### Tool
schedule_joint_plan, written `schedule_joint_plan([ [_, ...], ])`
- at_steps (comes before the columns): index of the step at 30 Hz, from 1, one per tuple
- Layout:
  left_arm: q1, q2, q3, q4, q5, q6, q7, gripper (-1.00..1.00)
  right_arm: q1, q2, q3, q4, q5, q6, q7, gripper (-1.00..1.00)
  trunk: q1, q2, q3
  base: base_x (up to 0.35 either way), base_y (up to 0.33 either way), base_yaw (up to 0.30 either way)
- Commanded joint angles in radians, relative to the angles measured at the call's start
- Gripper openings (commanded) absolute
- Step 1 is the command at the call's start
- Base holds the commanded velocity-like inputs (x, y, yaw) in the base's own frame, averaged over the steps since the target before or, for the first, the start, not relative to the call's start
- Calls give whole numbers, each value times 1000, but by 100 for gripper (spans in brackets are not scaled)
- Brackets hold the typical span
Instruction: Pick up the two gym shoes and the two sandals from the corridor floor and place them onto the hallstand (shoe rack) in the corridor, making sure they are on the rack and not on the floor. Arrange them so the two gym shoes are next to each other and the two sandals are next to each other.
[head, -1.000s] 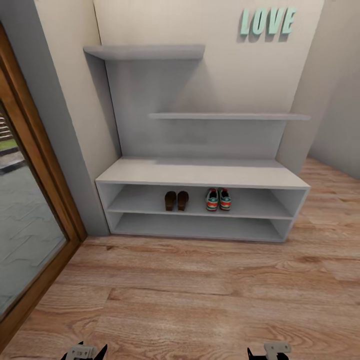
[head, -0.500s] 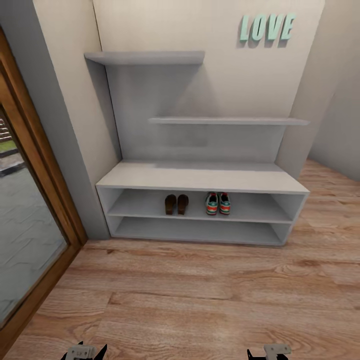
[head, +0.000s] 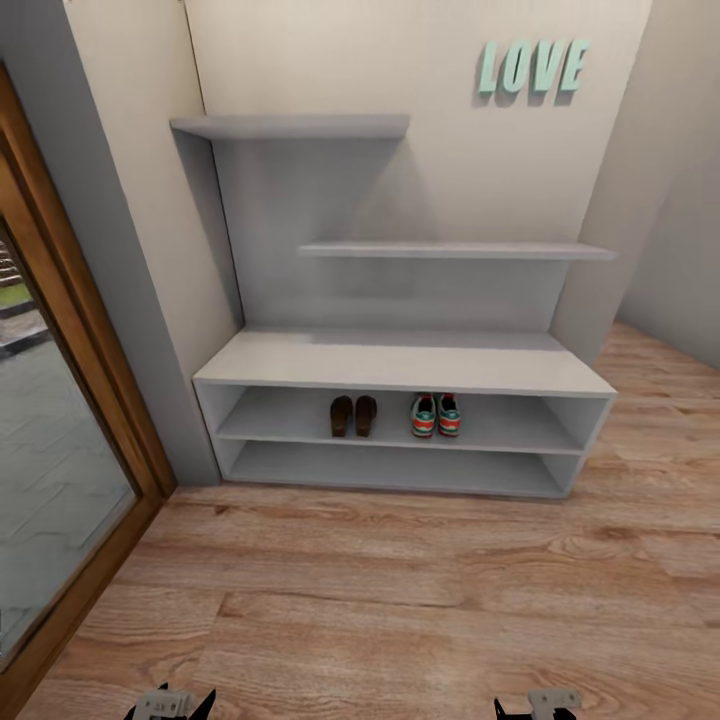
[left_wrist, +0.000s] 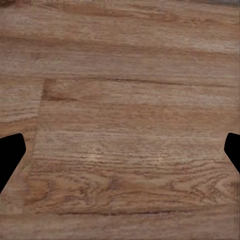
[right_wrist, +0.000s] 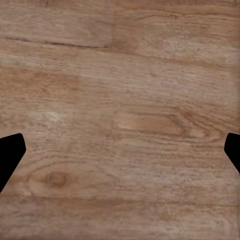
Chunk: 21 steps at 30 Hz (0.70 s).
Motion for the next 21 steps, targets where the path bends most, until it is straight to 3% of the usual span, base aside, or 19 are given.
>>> schedule_joint_plan([
  [1, -1, 0, 5, 1, 5, 1, -10, 100, -1, 0, -8, 1, 11, -3, -4, 100, -4, 7, 2, 0, 0, 0],
  [9, -1, -1, 5, 1, 6, 1, -10, 100, -1, 0, -7, 1, 11, -3, -4, 100, -35, 63, 27, 0, 0, 0],
  [21, -1, 0, 5, 1, 6, 1, -10, 100, -1, 0, -7, 1, 11, -3, -4, 100, -35, 63, 27, 0, 0, 0],
])
